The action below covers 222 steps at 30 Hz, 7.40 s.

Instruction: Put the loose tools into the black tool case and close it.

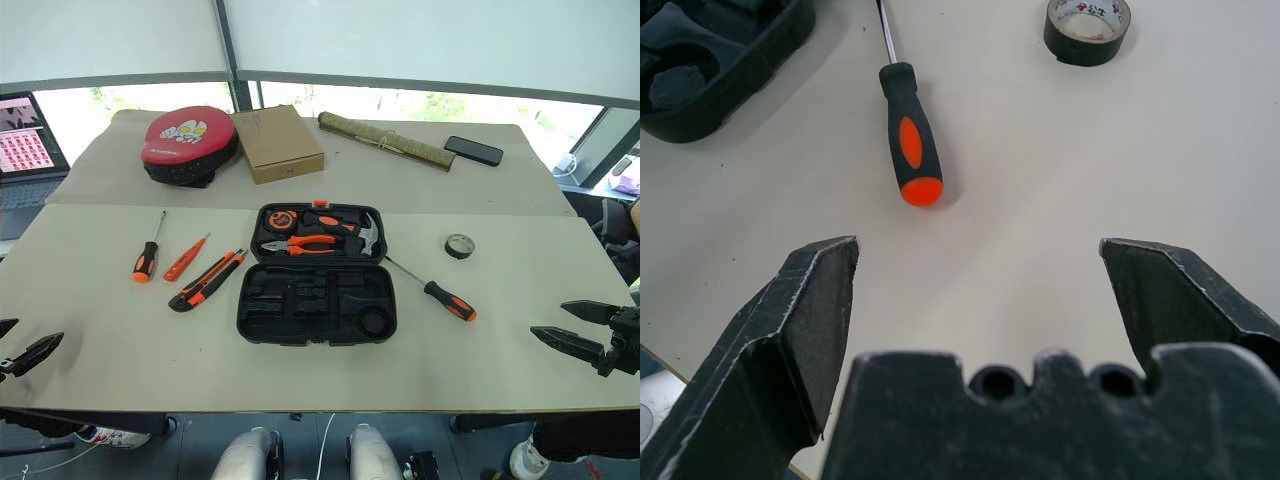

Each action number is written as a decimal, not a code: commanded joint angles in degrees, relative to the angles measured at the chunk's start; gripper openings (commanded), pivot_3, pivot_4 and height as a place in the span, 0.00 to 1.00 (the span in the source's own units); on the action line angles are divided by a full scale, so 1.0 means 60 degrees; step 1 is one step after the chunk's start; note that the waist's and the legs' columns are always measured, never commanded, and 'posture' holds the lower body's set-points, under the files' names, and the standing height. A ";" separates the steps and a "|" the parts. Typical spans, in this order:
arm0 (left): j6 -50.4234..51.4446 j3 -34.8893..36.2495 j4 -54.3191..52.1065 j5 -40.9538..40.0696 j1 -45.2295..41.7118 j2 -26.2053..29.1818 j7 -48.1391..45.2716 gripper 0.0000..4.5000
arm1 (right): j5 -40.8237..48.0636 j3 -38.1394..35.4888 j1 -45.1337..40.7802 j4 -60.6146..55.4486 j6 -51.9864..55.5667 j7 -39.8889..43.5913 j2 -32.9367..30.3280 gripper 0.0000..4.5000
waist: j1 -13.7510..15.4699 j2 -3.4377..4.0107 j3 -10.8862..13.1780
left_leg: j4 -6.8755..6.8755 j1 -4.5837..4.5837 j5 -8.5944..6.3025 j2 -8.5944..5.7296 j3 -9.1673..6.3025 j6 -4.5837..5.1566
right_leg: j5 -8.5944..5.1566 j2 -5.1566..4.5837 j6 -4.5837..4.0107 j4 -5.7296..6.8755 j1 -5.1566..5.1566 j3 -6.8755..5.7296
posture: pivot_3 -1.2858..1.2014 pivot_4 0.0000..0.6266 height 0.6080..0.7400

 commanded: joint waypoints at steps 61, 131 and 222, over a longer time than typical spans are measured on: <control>0.0108 -0.8691 0.0569 0.1928 -1.1188 -0.1076 -0.4670 0.20 | 0.1755 0.4565 -0.3844 -0.7137 0.2075 -0.3748 0.1593 1.00 | 0.0269 -0.0003 0.0017 | 0.0215 -0.0199 0.0009 -0.0078 -0.0211 0.0042 | 0.0004 -0.0020 0.0060 0.0121 -0.0008 -0.0136 | 0.52 0.24 1.00; -0.3344 -1.1057 0.5953 0.6552 -1.2768 -0.4812 -0.3581 0.01 | 0.1441 0.3757 -0.2415 -0.7479 0.1974 -0.4289 0.2211 1.00 | 0.0280 0.0021 0.0019 | 0.0352 -0.0210 0.0008 -0.0086 -0.0274 0.0064 | 0.0004 -0.0002 0.0084 0.0199 0.0031 -0.0134 | 0.52 0.24 1.00; 0.2526 -0.8369 -0.2738 -0.0148 -0.9914 -0.1226 -0.5435 1.00 | -0.4107 0.8063 -0.7699 0.0854 -0.3187 -0.0183 0.3074 0.23 | 0.0196 0.0152 0.0084 | 0.0348 -0.0275 0.0008 -0.0094 -0.0258 0.0122 | -0.0007 0.0019 0.0111 0.0155 -0.0023 -0.0071 | 0.52 0.24 1.00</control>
